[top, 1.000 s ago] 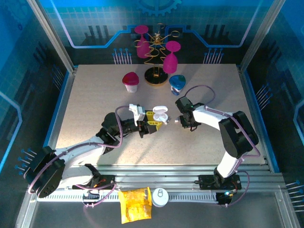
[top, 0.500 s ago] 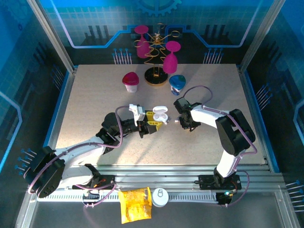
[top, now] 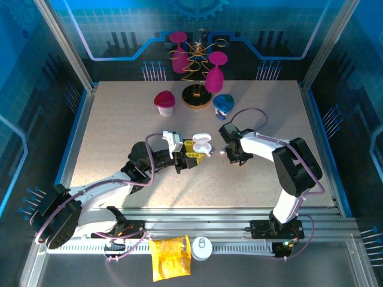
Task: Insert wireless bluetooth earbuds into charging case
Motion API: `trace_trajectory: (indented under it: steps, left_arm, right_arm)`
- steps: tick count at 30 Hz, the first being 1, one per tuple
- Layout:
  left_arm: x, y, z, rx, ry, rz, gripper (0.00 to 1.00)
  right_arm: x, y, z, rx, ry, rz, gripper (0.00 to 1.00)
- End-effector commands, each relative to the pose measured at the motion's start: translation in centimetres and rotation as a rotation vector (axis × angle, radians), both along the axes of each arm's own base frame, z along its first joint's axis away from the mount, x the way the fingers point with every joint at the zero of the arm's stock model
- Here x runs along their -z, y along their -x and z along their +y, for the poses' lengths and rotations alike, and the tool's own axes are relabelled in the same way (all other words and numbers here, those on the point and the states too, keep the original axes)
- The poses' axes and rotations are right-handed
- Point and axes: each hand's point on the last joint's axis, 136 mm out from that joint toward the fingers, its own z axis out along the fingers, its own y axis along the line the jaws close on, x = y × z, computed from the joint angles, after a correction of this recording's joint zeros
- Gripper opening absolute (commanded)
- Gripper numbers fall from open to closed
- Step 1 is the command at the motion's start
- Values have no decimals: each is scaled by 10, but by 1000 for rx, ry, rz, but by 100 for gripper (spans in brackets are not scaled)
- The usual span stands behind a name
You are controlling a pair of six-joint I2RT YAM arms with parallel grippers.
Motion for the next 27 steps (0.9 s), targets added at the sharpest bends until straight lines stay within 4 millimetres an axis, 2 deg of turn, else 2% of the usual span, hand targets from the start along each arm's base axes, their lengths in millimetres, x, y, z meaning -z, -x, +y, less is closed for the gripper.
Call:
trace_trajectory:
  steps: [1, 8, 18, 27]
  left_arm:
    - [-9, -1, 4, -18, 14, -40, 26]
    - [-7, -3, 2, -13, 12, -37, 26]
    - [-5, -8, -2, -10, 19, -33, 26]
    - [-1, -16, -9, -8, 20, -26, 26]
  right_arm:
    - [-16, 3, 4, 18, -88, -26, 13]
    - [-23, 10, 19, 59, -344, -19, 15]
    - [-72, 28, 14, 102, -548, -76, 14]
    - [-112, 40, -1, 161, -580, -181, 14]
